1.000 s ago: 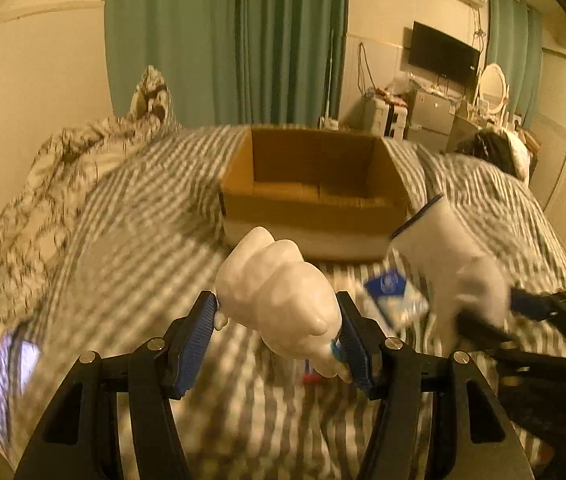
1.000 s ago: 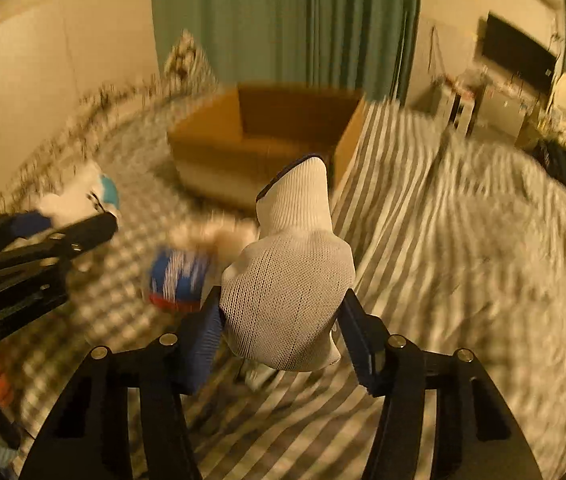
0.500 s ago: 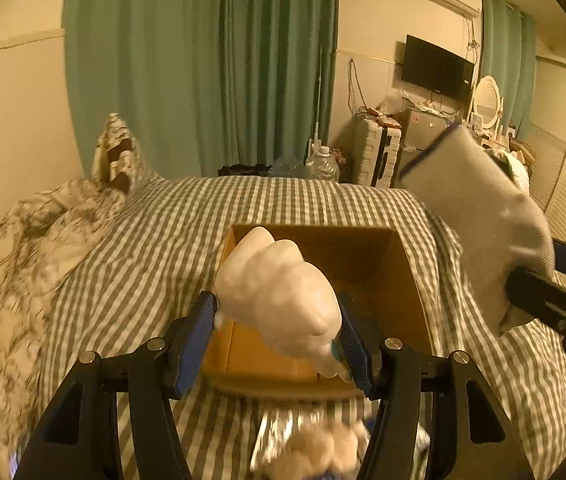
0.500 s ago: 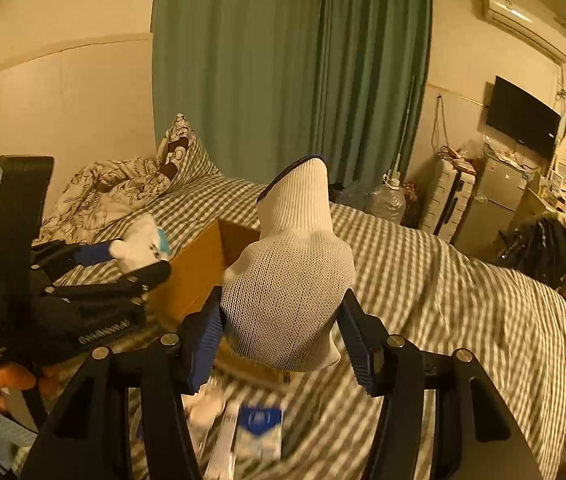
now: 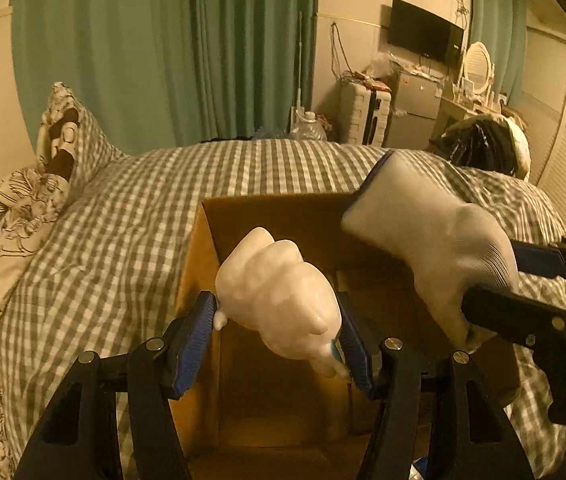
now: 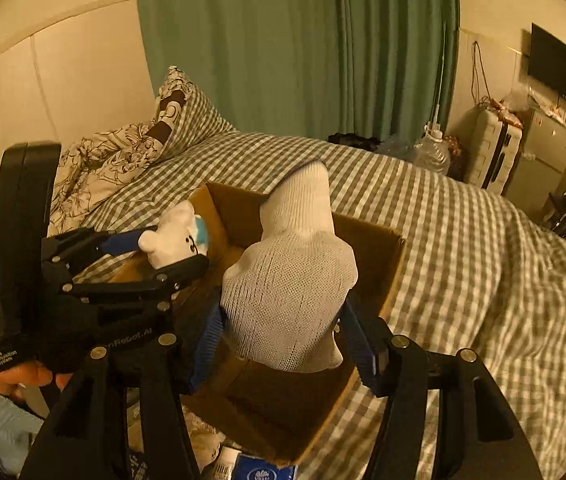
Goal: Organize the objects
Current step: 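Carry the plush toy and sock into the box and open both tools, then grasp the blue-labelled bottle with the left tool while the right tool grasps the tissue pack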
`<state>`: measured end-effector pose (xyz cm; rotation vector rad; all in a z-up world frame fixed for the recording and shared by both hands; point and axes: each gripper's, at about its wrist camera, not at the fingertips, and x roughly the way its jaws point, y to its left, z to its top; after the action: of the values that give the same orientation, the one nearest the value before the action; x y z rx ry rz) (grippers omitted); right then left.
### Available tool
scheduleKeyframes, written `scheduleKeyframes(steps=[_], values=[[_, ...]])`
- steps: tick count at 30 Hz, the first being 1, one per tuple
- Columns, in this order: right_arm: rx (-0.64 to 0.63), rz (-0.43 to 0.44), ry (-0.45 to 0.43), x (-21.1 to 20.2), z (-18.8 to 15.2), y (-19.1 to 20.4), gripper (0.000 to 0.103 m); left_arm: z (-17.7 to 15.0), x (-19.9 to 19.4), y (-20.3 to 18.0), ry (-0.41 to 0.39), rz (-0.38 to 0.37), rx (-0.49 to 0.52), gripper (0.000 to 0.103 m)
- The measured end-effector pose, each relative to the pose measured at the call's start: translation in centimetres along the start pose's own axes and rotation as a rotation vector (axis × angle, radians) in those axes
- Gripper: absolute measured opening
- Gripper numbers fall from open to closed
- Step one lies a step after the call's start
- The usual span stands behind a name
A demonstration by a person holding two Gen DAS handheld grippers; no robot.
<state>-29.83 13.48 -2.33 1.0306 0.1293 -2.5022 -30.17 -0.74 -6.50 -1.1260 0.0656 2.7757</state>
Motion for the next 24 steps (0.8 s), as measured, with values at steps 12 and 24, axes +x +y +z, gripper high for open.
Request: scheduleKeyframes(steps=[12,24], values=[[0.025,-0.113,-0.122,-7.9,-0.2,-1.2,0.084,-0.6,-5.9,-0.8,-0.063,0.061,-0.031,0.099],[-0.052,-0.171,-0.089,-14.4,-5.6,1.4,0.084,-6.7,-12.1,-2.4,-0.041,0.169,-0.072,0.102]])
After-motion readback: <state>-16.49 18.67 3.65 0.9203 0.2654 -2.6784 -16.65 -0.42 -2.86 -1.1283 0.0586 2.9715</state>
